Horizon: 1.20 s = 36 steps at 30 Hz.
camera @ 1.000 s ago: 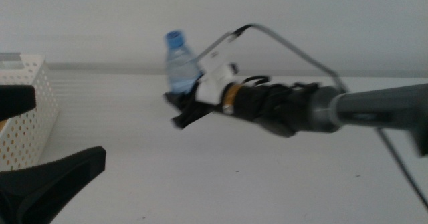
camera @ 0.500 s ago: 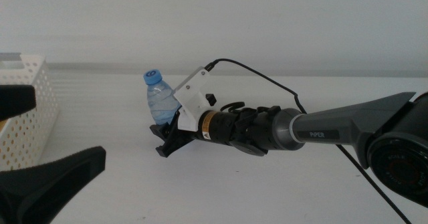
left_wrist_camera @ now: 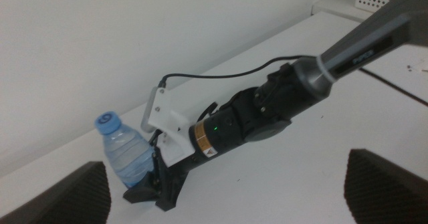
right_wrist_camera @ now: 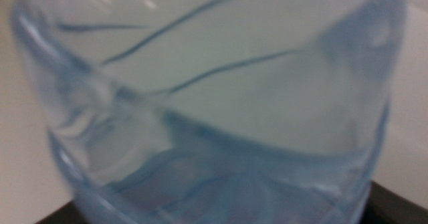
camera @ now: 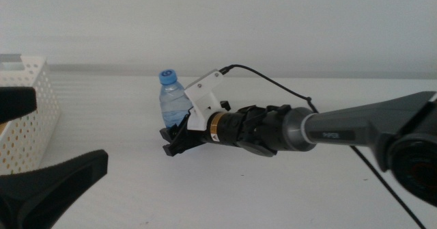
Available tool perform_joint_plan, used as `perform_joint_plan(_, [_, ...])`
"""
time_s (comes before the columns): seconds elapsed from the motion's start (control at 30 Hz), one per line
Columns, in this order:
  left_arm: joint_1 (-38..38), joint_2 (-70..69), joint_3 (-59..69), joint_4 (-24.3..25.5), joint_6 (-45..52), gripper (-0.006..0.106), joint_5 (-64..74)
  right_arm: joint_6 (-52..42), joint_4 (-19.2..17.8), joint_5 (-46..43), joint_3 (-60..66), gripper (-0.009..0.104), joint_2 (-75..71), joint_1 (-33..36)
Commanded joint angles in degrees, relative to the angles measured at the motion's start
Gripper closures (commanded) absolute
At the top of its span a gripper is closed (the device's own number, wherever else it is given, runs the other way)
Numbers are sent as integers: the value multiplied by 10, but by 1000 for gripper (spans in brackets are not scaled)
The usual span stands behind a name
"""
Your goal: Use arms to grab the bottles and put them into the dustbin to the left of the table.
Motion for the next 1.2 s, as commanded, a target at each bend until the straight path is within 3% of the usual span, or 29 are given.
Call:
perform_joint_plan(0.0, [-3,-3,2,-2,-4,7,-10,37,-20,9,17,27,-33,0])
perform_joint_plan(0.07, [-3,-3,2,-2,-4,7,-10,72,-55,8,42,27,-61,2])
perform_joint_plan(0.27, [-3,-3,2,-2,-4,7,-10,212,-234,-1,133,24,-159,8])
perform_joint_plan(0.47, [-3,-3,2,-2,-4,7,-10,343,-343,4,223,12,-262,13])
perform_joint_plan(0.67, [-3,-3,2,-2,-4,7,-10,457,-451,48,302,9,-413,13])
perform_joint_plan(0.83, [-3,-3,2,-2,-4,7,-10,524,-506,81,348,9,-556,13])
perform_joint_plan(1.17, [-3,-3,2,-2,-4,7,-10,535,-514,124,356,9,-736,13])
